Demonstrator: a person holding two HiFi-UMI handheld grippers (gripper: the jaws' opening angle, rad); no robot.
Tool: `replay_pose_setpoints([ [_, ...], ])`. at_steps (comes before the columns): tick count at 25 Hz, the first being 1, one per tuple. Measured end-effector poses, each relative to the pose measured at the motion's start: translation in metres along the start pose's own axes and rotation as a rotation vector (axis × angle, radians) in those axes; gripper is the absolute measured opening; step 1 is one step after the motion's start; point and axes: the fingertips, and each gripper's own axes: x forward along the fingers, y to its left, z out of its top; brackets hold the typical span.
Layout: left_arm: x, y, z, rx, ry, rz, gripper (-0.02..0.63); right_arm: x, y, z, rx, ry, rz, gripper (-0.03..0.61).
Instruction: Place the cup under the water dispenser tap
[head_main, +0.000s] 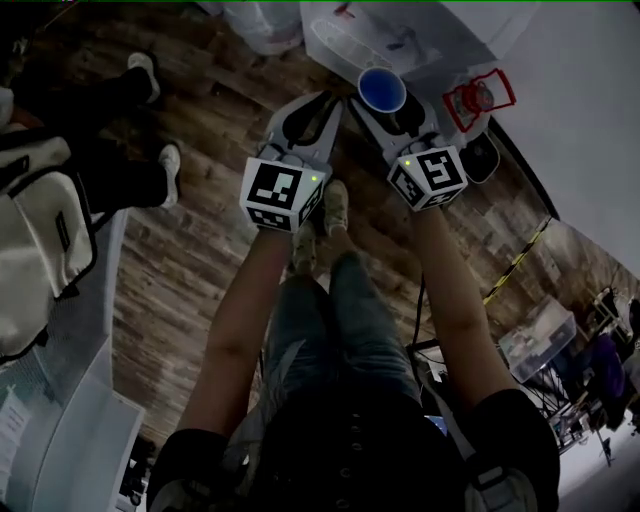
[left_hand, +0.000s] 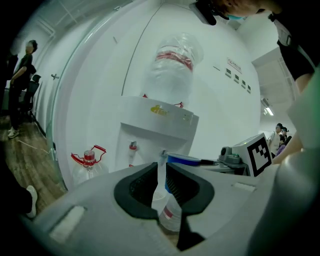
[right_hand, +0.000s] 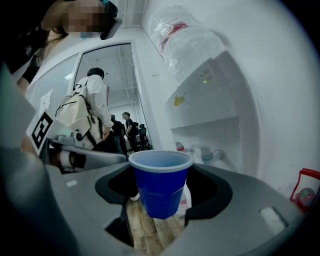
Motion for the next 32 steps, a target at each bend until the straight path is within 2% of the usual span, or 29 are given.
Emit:
replay_pose_setpoints([
  [5,0.019,0.018,-0.011,0.008,-0.055,0.043,0.046,0.014,-0.019,-0.023,-0.009,0.001,-0.031,0.298],
  [11,0.042,0.033,-0.032,0.020,-0.066,0.054,0.046,0.035,-0.042,-0.054,-0.012,0.016,-0.064,0.296],
  [18,0.067,0.055,-0.057,0.002,-0.047,0.073,0.046,0.049,-0.066,-0.083,0.010,0.027,-0.115,0.296],
  [32,0.100,0.074,-0.081,0.001,-0.004,0.068,0.046,0.076,-0.099,-0.103,0.014,0.029,-0.186,0.297],
])
